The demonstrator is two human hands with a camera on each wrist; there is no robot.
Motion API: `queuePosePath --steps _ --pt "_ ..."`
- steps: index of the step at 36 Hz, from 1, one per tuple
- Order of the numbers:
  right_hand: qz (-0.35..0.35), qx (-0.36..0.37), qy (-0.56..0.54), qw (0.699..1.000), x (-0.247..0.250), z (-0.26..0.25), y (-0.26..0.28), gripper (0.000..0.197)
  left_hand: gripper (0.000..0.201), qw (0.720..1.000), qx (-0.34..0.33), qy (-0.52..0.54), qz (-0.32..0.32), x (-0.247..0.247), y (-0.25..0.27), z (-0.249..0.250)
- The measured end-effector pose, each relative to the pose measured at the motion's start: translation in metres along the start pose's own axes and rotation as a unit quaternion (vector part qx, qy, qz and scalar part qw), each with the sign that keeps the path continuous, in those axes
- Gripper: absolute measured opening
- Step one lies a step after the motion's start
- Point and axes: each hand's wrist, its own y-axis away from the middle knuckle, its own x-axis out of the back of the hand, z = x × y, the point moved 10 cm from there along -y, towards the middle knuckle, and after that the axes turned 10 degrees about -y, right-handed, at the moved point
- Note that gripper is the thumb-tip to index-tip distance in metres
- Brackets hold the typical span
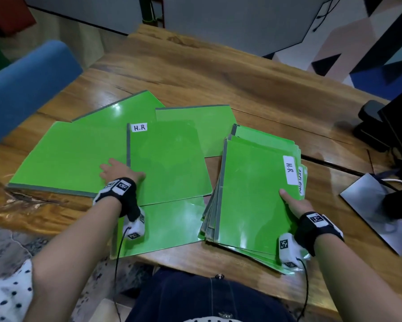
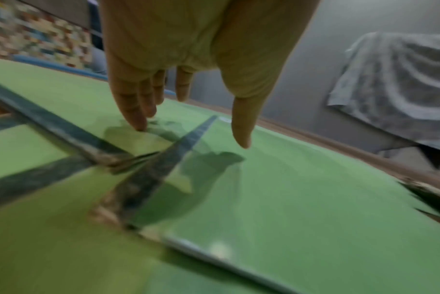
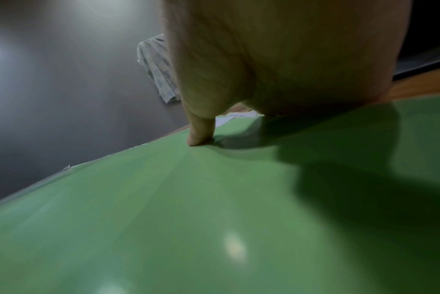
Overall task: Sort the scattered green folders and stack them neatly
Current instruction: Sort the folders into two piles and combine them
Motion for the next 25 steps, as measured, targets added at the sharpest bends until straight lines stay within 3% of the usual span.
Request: queuePosePath --steps 2,5,11,13,17,21,25 --pt "0.001 -0.001 -0.001 1.000 -0.001 0.001 -0.001 0.087 0.104 0.999 0.029 0.003 -0.026 -0.007 -0.007 -0.007" --pt "0.004 0.000 0.000 1.000 0.000 0.002 -0.003 0.088 0.099 0.997 0.036 0.050 -0.054 -0.022 -0.008 -0.007" --pt "0.007 -0.004 0.003 1.000 -0.001 0.002 -0.003 0.086 0.051 0.991 0.030 0.054 -0.117 -0.028 0.007 0.004" --pt "0.012 -0.005 0.009 1.000 0.000 0.002 -0.003 0.090 0.046 0.989 0.023 0.039 -0.138 -0.029 0.009 0.007" --pt "0.011 -0.007 0.008 1.000 -0.003 0.004 -0.003 0.095 0.046 0.984 -0.005 0.069 -0.166 -0.027 0.008 0.014" --pt "0.005 -0.010 -0.013 1.000 -0.007 0.004 -0.003 0.094 0.061 0.973 0.001 0.162 -0.163 -0.018 0.006 0.016" --pt "0.000 -0.009 -0.013 1.000 -0.009 0.003 -0.004 0.090 0.066 0.963 -0.021 0.245 -0.109 0.003 0.003 0.022"
